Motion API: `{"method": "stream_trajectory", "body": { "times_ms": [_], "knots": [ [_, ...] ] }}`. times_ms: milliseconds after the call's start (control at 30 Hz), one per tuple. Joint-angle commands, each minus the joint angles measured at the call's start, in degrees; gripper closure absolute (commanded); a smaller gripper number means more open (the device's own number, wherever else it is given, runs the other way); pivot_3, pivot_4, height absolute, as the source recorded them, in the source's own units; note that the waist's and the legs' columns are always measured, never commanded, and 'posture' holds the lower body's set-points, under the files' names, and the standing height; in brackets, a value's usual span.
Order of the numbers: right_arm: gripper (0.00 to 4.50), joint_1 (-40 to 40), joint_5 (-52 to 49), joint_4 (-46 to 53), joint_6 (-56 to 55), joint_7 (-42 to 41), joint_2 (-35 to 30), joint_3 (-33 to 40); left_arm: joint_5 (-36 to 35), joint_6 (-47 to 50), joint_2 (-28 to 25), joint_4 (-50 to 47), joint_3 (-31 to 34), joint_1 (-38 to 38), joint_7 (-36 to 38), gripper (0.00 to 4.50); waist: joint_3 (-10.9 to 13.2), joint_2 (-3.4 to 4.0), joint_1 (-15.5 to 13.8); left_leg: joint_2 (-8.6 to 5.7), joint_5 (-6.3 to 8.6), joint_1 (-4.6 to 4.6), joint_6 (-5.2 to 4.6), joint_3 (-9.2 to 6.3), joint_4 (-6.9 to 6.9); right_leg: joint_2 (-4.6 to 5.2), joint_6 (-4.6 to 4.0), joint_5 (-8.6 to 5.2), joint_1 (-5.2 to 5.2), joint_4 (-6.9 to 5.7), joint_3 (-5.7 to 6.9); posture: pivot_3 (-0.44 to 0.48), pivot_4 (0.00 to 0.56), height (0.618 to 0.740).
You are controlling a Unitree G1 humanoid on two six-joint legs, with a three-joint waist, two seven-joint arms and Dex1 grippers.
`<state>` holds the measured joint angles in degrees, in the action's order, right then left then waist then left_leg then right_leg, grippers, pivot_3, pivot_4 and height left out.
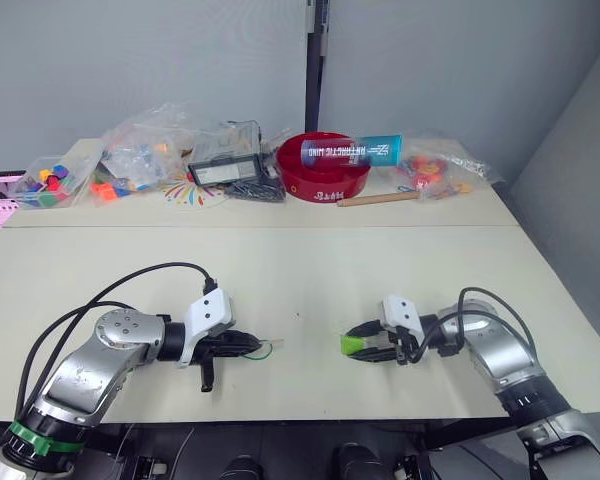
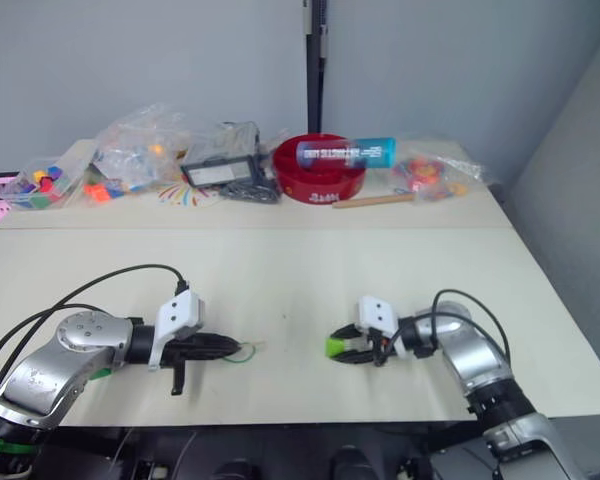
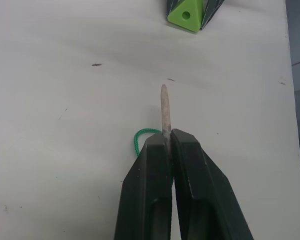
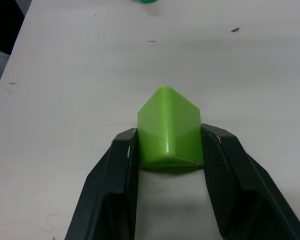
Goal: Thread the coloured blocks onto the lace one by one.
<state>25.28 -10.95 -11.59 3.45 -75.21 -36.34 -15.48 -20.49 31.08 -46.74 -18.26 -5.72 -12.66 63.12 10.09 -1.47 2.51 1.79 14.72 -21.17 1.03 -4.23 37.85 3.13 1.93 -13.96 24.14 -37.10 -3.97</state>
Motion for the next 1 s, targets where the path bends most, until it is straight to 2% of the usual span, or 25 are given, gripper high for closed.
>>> {"method": "stream_trajectory", "body": {
  "times_ms": [33, 267, 500, 700, 1000],
  "knots": [
    [3.19, -1.9, 0.4, 3.0, 2.0, 1.9, 1.1, -0.3, -1.2, -0.3, -0.4, -2.3, 0.9, -0.4, 0.2, 4.50, 0.0, 0.00, 0.1, 0.00, 0.00, 0.00, 0.00, 0.00, 0.00, 0.00, 0.00, 0.00, 0.00, 0.00, 0.00, 0.000, 0.150, 0.731],
    [3.19, -4.0, 3.8, 13.2, 10.4, 8.1, 4.1, -4.1, 2.4, 0.1, 0.0, -2.9, -6.1, -5.9, 0.6, 4.50, 0.0, 0.00, 0.4, 0.06, 0.00, 0.03, 0.00, -0.01, 0.00, -0.08, -0.03, 0.02, 0.01, -0.07, -0.02, 0.000, 0.150, 0.731],
    [3.19, -2.1, 6.7, 14.4, 14.1, 10.6, 5.2, -6.8, 7.6, 1.8, 1.0, -2.2, -14.0, -11.6, 0.6, 4.50, 0.0, -0.01, 0.6, 0.05, 0.00, 0.05, 0.00, -0.02, 0.00, -0.10, -0.04, 0.02, 0.00, -0.07, -0.02, 0.000, 0.150, 0.731],
    [3.19, -2.2, 6.0, 15.1, 14.7, 9.5, 4.6, -7.0, 8.7, 2.3, 2.4, -1.8, -15.5, -12.4, -0.3, 4.50, 0.0, -0.01, 0.8, 0.07, 0.00, 0.04, 0.00, -0.03, 0.01, -0.11, -0.04, 0.02, 0.00, -0.08, -0.02, 0.000, 0.150, 0.731],
    [3.19, -2.3, 5.8, 16.0, 15.0, 8.2, 3.6, -7.4, 8.9, 3.1, 3.8, -3.5, -14.4, -12.5, -1.8, 4.50, 0.0, -0.01, 0.2, 0.05, 0.00, 0.02, 0.00, -0.03, 0.01, -0.09, -0.04, 0.02, 0.00, -0.05, -0.02, 0.000, 0.150, 0.731]
  ]
}}
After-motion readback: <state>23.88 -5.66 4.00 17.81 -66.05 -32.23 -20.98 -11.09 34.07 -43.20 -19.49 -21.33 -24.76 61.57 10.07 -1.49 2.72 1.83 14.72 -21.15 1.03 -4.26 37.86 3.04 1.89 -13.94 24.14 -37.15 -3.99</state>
